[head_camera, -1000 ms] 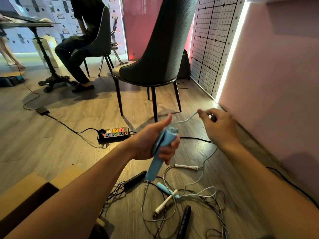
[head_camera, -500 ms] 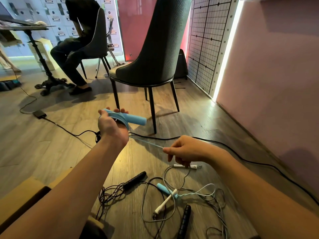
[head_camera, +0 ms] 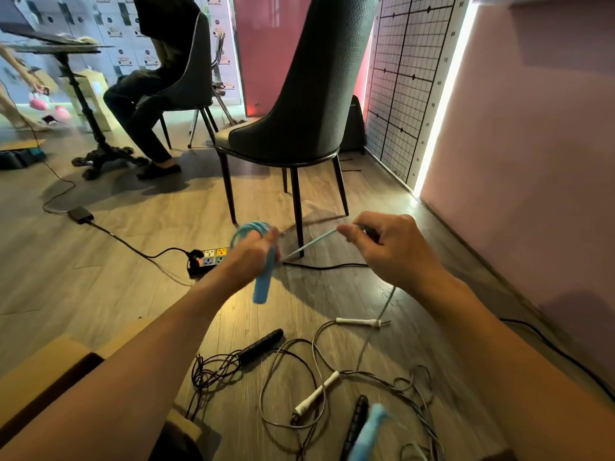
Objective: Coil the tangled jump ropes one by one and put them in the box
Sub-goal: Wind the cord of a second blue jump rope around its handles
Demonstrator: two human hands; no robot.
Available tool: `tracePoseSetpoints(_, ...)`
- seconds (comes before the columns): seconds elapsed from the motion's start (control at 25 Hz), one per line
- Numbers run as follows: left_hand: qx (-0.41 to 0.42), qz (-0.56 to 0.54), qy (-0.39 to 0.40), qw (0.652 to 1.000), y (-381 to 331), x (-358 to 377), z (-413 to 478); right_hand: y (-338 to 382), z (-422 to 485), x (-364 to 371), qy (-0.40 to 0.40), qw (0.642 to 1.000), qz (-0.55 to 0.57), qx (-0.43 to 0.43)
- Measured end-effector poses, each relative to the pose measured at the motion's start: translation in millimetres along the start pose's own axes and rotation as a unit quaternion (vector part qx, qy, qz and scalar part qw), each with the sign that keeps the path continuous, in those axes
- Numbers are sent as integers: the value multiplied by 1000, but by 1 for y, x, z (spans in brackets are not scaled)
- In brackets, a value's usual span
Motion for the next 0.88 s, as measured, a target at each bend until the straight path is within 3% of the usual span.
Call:
tracePoseSetpoints(0.08, -40, 90, 148, 984, -3, 26, -11, 0, -1, -1, -60, 997, -32, -31)
tracePoseSetpoints(0.2, -78, 31, 290, 953, -15, 51, -27, -8, 1, -4, -121, 991, -62, -9)
tracePoseSetpoints(0.28, -76, -17, 333, 940, -24, 57, -32, -17, 1, -8, -141, 987, -71, 31)
tracePoseSetpoints(0.4, -88, -176, 353, 915, -36, 57, -35, -31, -2, -6, -99, 987, -59, 108)
tracePoseSetpoints(0.6, -40, -459, 260, 849, -50, 48, -29, -28, -1, 12, -8, 989, -20, 146)
tracePoseSetpoints(0.76, 53, -567, 108, 815, -49, 31, -16, -21, 0, 24, 80, 988, -26, 131)
tracePoseSetpoints(0.88, 102, -579, -38, 808, -40, 5, -3, -29, -4, 28, 143, 977, -20, 157)
Point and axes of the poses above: each hand's wrist, its own z-axis towards the middle knuckle, its own x-axis out of the palm, y = z × x, the point moved 3 cm from there along z, towards the middle knuckle, and after that the axes turned 5 degrees about x, right-handed, at the moved point
